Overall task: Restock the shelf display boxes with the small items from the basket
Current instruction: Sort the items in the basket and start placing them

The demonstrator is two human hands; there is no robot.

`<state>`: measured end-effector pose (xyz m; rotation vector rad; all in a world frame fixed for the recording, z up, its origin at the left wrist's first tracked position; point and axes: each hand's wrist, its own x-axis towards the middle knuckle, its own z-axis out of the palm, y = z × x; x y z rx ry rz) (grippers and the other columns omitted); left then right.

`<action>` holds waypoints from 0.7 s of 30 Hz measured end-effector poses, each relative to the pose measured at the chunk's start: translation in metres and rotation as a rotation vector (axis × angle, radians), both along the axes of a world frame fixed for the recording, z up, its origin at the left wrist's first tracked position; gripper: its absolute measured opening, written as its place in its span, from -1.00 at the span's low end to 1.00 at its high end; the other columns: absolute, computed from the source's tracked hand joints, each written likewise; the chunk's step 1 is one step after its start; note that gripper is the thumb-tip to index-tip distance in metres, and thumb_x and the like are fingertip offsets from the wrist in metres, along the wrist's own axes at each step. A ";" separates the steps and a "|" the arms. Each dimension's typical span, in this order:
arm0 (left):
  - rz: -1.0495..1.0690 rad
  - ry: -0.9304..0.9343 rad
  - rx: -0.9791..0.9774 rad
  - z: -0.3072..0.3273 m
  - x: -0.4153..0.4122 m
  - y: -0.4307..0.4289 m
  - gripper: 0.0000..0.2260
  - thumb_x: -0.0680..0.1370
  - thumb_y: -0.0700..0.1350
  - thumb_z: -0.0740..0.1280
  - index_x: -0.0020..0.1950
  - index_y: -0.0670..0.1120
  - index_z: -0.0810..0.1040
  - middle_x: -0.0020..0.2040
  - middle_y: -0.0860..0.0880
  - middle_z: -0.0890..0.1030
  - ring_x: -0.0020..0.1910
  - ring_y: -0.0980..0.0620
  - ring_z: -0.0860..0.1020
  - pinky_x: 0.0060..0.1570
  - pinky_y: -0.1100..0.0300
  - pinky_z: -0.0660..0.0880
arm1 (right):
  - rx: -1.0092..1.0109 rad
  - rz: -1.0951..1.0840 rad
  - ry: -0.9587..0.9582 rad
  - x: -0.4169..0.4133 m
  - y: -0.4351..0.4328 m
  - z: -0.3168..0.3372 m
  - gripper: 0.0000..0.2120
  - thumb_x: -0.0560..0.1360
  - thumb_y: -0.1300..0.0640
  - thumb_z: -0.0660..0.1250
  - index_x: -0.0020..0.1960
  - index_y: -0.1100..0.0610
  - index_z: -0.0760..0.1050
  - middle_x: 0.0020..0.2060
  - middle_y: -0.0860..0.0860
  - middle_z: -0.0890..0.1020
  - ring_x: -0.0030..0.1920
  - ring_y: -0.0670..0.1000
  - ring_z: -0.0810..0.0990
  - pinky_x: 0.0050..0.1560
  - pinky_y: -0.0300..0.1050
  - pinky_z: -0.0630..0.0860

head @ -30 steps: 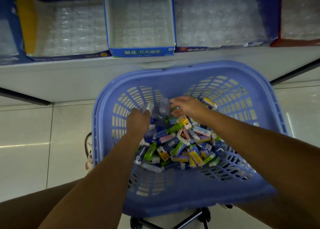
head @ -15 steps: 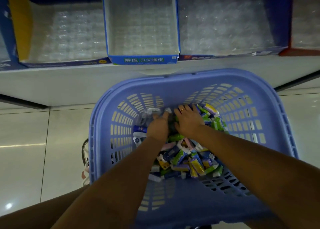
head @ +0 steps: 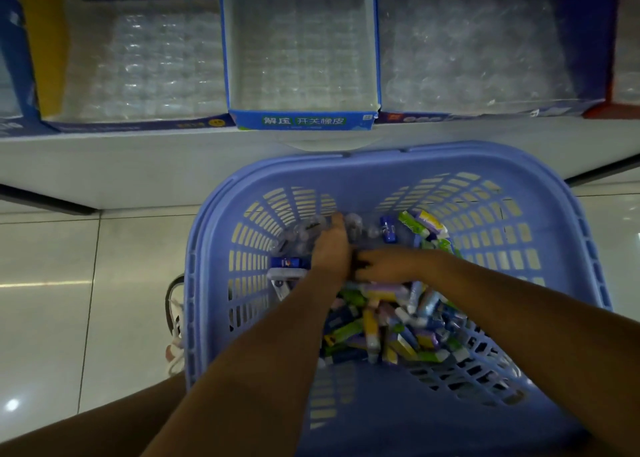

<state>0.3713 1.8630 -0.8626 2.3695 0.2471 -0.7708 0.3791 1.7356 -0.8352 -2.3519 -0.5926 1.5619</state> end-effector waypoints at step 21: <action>-0.278 0.264 0.480 0.020 -0.044 0.060 -0.51 0.60 0.11 0.18 0.39 -0.20 0.34 0.31 -0.20 0.41 0.25 -0.15 0.44 0.09 0.06 0.44 | -0.085 0.176 0.187 -0.045 -0.062 0.067 -0.63 0.62 0.04 0.16 0.41 -0.08 0.33 0.42 -0.02 0.32 0.37 0.04 0.34 0.37 -0.08 0.29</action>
